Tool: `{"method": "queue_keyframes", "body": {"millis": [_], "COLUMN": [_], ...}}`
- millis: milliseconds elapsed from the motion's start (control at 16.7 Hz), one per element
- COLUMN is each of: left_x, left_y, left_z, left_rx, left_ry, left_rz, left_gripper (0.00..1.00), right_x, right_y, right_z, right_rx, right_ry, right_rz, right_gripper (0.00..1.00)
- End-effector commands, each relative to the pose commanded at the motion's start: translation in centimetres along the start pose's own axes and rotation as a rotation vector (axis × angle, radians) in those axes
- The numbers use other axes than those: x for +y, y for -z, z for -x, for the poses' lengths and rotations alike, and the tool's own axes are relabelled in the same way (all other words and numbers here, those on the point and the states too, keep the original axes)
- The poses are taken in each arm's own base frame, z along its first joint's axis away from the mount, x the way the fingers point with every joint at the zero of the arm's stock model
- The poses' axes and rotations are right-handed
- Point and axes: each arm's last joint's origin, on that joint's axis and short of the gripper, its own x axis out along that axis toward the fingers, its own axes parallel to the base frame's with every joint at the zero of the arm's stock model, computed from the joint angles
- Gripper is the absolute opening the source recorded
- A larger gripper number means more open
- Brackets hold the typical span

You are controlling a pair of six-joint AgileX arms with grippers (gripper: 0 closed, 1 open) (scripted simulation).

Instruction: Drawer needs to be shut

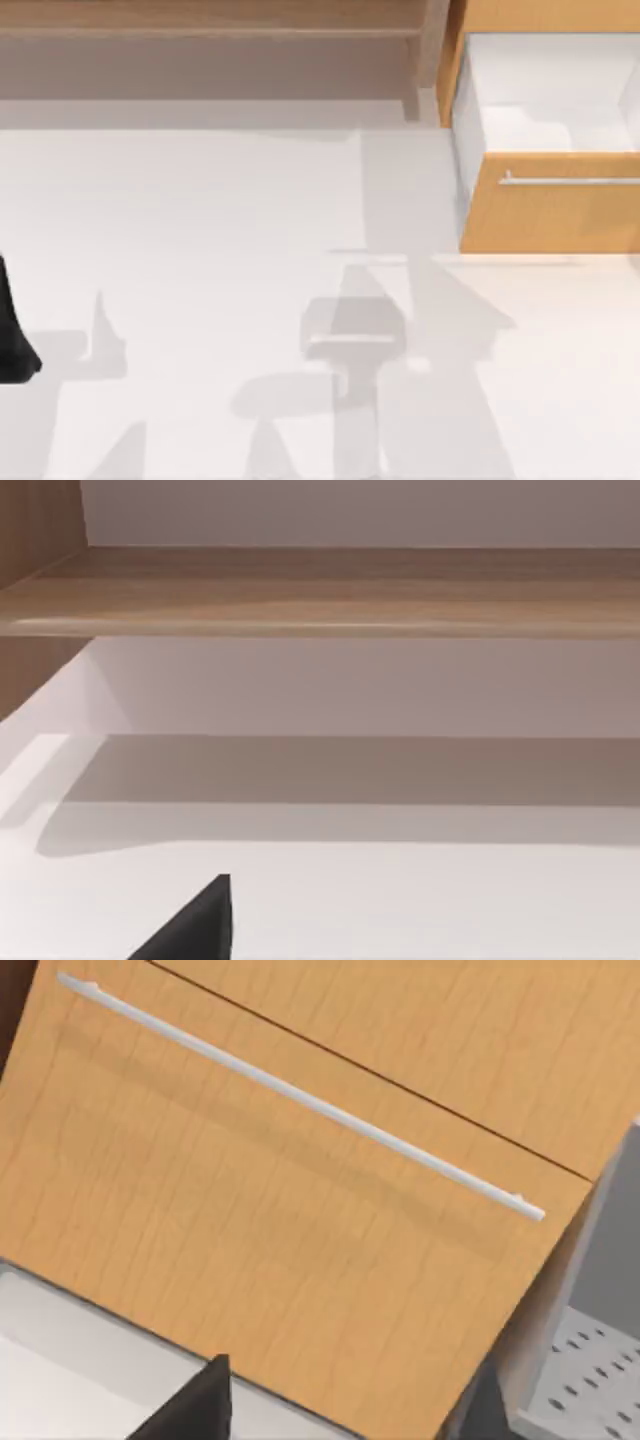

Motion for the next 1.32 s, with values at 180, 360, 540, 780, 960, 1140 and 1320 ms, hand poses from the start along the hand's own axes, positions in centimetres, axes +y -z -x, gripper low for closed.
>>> {"method": "queue_keyframes", "body": {"millis": [180,360,540,780,960,1140,1320], "left_x": [0.0,0.0,0.0,0.0,0.0,0.0,0.0], "left_y": [0.0,0.0,0.0,0.0,0.0,0.0,0.0], "left_z": [0.0,0.0,0.0,0.0,0.0,0.0,0.0], "left_rx": [0.0,0.0,0.0,0.0,0.0,0.0,0.0], "left_ry": [0.0,0.0,0.0,0.0,0.0,0.0,0.0], "left_rz": [0.0,0.0,0.0,0.0,0.0,0.0,0.0], "left_gripper": [1.0,1.0,1.0,1.0,1.0,1.0,1.0], "right_x": [4.6,8.5,11.2,13.3,14.0,14.2,14.2], "right_y": [2.3,4.3,6.0,7.9,8.9,9.3,9.3], "right_z": [-0.2,0.4,1.1,1.6,1.7,1.7,1.7], "right_rx": [-0.006,0.0,0.027,0.097,0.151,0.174,0.174], "right_ry": [-0.038,-0.049,-0.028,0.025,0.055,0.065,0.065], "right_rz": [0.22,0.458,0.694,0.96,1.089,1.134,1.134], "right_gripper": [1.0,1.0,1.0,1.0,1.0,1.0,1.0]}}
